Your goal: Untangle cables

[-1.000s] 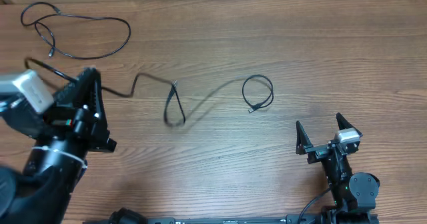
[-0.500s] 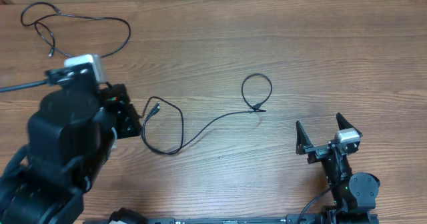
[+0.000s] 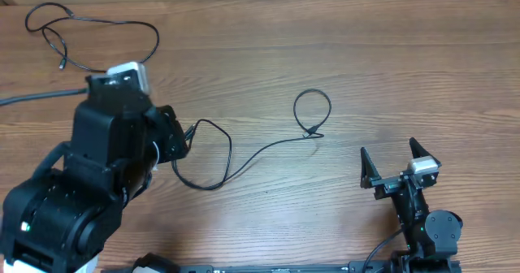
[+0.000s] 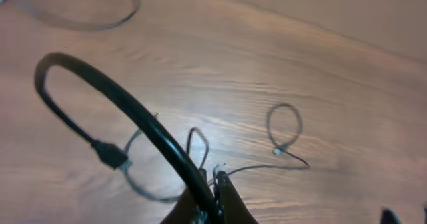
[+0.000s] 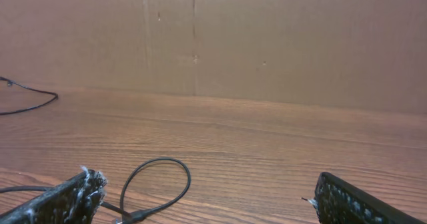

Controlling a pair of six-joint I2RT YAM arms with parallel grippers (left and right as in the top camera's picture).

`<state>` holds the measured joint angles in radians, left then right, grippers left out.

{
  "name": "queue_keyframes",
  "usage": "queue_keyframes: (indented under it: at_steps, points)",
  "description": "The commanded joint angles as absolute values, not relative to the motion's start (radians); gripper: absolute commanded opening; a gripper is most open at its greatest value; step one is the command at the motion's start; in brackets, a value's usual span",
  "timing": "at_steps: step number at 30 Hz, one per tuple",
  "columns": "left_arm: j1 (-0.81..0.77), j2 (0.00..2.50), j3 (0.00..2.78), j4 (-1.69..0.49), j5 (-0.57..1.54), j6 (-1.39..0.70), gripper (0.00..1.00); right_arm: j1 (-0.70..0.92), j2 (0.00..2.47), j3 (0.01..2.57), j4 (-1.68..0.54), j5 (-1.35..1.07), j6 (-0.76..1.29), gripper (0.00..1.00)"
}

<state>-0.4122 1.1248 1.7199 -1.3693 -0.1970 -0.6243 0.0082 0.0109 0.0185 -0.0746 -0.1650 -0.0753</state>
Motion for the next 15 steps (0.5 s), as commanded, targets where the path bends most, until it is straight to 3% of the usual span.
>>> queue_keyframes:
  at_steps: [1,7,15]
  points:
    - [-0.412,1.152,1.718,-1.399,-0.306,-0.849,0.04,0.011,0.003,0.008,-0.07,-0.158,-0.076,1.0]
    - [-0.413,1.255,1.718,-1.448,-0.263,-0.868,0.04,0.011,0.003,0.008,-0.07,-0.158,-0.076,1.0]
    - [-0.411,1.411,1.718,-1.522,-0.434,-0.868,0.04,0.011,0.003,0.008,-0.07,-0.158,-0.076,1.0]
